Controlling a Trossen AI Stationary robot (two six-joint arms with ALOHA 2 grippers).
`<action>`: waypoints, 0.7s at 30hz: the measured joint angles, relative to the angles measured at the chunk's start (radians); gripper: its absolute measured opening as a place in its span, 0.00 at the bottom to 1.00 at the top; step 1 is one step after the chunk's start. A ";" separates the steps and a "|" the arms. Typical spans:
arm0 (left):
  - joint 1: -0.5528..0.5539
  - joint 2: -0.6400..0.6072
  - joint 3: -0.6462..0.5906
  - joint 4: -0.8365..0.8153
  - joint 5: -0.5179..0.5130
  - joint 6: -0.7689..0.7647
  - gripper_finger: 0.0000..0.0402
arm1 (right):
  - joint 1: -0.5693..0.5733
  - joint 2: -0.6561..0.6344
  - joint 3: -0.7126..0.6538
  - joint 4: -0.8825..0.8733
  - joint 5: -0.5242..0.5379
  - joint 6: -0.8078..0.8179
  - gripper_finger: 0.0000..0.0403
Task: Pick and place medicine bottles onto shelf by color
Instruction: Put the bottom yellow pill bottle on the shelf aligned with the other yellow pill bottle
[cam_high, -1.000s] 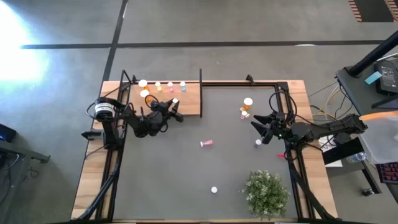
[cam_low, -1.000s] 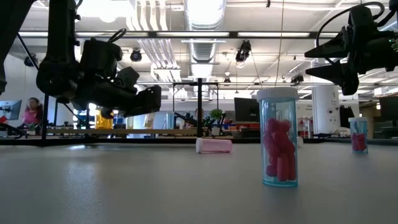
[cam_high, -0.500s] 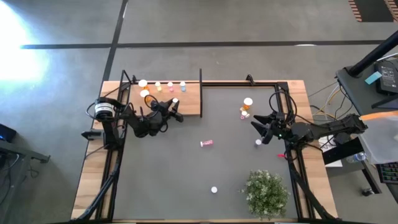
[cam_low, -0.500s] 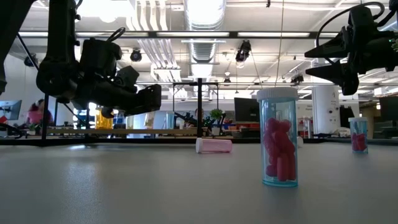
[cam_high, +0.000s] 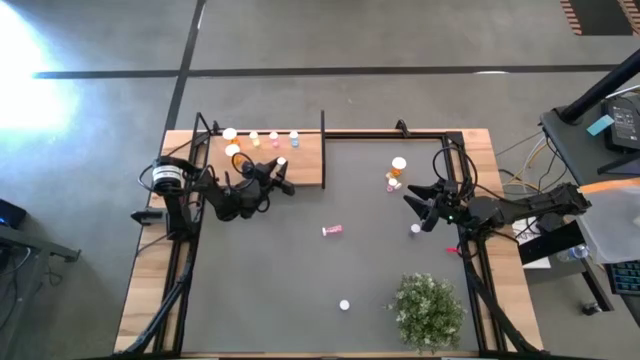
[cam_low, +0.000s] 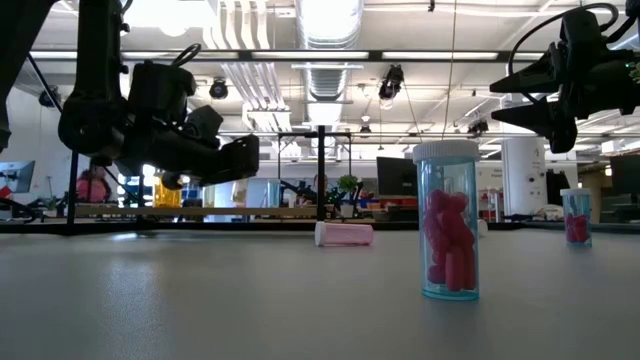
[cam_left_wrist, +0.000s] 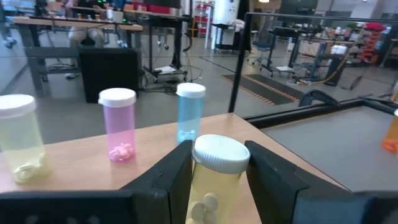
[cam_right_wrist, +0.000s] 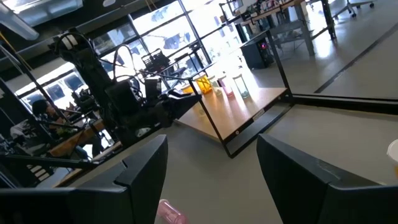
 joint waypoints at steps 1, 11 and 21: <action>0.000 0.000 0.000 0.000 -0.012 -0.001 0.31 | 0.000 0.000 0.000 0.000 0.000 0.000 0.59; 0.002 0.000 0.000 0.000 -0.218 -0.041 0.31 | 0.000 0.000 0.000 0.000 0.000 0.000 0.59; 0.041 0.000 0.000 -0.028 -0.335 -0.060 0.31 | 0.000 0.000 0.000 0.000 0.000 0.000 0.59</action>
